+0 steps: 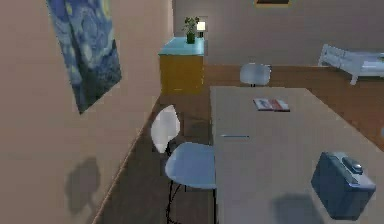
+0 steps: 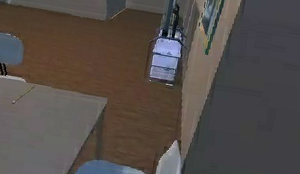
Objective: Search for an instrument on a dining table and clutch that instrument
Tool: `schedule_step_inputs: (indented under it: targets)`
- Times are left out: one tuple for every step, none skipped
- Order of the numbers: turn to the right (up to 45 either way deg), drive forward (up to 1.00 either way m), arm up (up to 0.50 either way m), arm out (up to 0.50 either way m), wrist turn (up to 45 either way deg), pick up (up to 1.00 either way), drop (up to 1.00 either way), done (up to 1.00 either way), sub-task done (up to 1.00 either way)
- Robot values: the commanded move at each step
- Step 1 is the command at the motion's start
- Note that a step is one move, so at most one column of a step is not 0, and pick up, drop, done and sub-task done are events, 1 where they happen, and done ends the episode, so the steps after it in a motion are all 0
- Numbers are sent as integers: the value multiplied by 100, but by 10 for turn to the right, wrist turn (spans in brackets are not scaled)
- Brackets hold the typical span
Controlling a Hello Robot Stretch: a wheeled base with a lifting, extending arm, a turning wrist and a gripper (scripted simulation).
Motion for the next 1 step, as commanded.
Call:
schedule_step_inputs:
  targets:
    - [-420, 0, 0, 0, 0, 0, 0, 0, 0]
